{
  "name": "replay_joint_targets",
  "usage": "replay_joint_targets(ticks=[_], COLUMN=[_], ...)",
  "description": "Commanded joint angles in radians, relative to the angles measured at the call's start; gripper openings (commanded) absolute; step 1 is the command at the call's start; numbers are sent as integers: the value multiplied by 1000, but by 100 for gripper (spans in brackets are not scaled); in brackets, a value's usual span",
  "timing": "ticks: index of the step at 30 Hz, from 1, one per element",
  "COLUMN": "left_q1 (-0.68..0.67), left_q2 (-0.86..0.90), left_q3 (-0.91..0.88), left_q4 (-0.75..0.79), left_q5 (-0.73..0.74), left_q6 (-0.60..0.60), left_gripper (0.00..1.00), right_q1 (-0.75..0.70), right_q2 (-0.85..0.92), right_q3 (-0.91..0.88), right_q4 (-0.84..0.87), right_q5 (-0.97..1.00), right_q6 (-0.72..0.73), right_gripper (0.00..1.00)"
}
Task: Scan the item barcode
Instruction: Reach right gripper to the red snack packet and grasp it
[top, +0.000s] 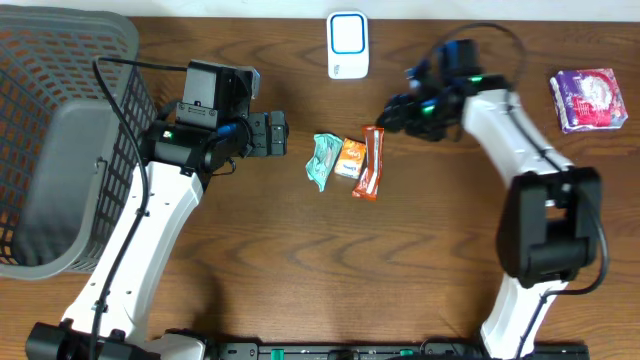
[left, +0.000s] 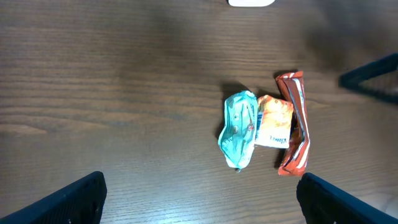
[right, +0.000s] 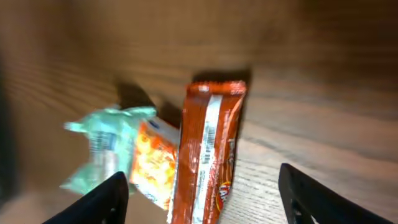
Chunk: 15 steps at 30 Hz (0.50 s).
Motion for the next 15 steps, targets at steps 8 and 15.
replay_joint_targets(ticks=[8,15], left_q1=[3,3], left_q2=[0,0], left_q3=[5,5], left_q4=[-2,-2], left_q5=[-6,-6], left_q6=[6,6], left_gripper=[98,98], right_q1=[306,347], right_q2=[-19,-18], right_q3=[-3,-25], right_q4=[-159,-138], right_q5=[694,752], right_q6=[193,196], right_gripper=[58,33])
